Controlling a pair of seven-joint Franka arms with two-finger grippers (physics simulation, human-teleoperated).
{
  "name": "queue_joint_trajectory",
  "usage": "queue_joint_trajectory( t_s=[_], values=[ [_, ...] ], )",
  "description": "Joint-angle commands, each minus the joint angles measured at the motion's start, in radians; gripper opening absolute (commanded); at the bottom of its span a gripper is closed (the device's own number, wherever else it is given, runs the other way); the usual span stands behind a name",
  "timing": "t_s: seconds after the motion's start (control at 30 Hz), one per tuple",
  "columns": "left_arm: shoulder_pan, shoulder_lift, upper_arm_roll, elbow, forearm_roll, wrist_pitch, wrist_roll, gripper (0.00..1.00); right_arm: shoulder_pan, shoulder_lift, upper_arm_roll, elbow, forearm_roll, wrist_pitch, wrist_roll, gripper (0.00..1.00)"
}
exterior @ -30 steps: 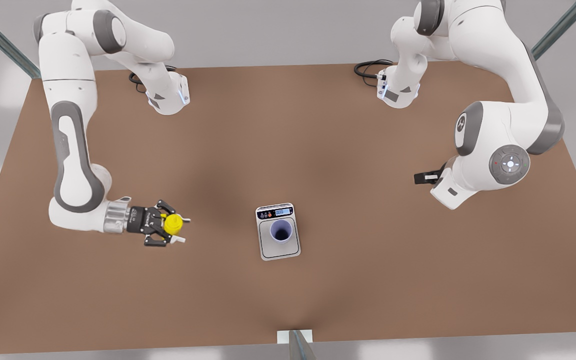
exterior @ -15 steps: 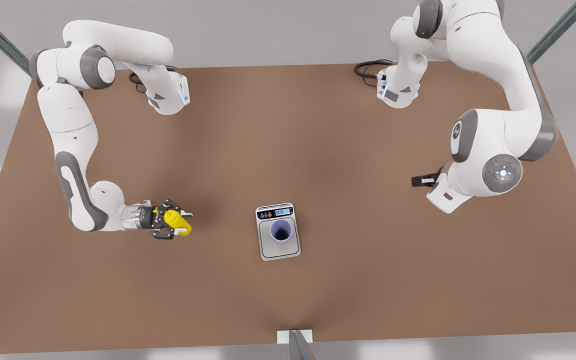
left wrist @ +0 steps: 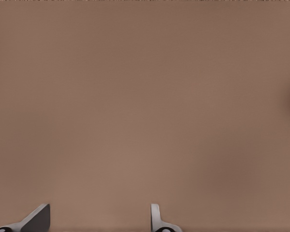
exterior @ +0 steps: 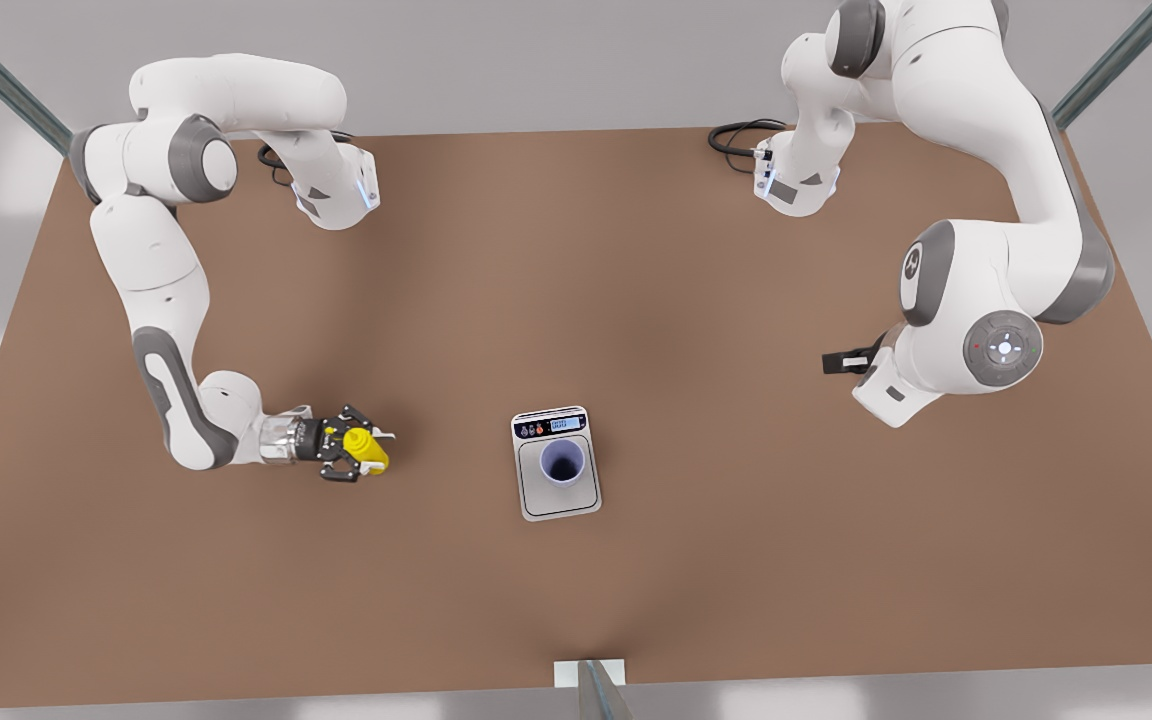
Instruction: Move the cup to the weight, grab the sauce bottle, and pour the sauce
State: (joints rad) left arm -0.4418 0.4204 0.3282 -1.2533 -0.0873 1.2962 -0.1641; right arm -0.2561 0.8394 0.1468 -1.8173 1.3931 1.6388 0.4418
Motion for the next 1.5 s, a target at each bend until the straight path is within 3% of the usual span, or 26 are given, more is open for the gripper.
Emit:
queue_joint_trajectory(
  t_s=[0.0,0.17,0.2,0.23,0.27,1.17,1.37,1.43,1.47],
  values=[
    [0.000,0.000,0.000,0.000,0.000,0.000,0.000,1.00,0.000,0.001,0.000,-0.005,0.083,0.027,-0.009,0.21],
    [0.000,0.000,0.000,0.000,0.001,-0.003,0.000,1.00,0.000,0.010,-0.012,-0.005,0.081,0.027,-0.038,0.21],
    [0.000,0.000,0.000,0.002,0.001,-0.005,0.000,1.00,0.000,0.010,-0.012,-0.005,0.081,0.027,-0.038,0.36],
    [0.000,0.000,0.000,0.002,0.001,-0.005,0.000,1.00,0.000,0.020,-0.012,-0.005,0.081,0.029,-0.034,0.86],
    [0.000,0.000,0.000,0.002,0.001,-0.005,0.000,1.00,0.000,0.018,-0.012,-0.004,0.081,0.029,-0.037,1.00],
    [0.000,0.000,0.000,0.002,0.001,0.002,0.002,1.00,-0.003,0.010,-0.076,0.007,0.017,0.010,-0.040,1.00],
    [0.000,0.000,0.000,0.003,0.001,0.000,0.003,1.00,-0.009,-0.017,-0.177,0.004,-0.114,-0.050,-0.041,1.00],
    [0.000,-0.006,0.002,0.005,0.000,0.000,0.015,1.00,-0.002,-0.055,-0.254,0.051,-0.265,-0.088,-0.032,1.00],
    [0.000,-0.009,0.002,0.011,-0.003,0.002,0.017,1.00,-0.002,-0.089,-0.257,0.192,-0.461,-0.102,-0.031,1.00]
  ],
)
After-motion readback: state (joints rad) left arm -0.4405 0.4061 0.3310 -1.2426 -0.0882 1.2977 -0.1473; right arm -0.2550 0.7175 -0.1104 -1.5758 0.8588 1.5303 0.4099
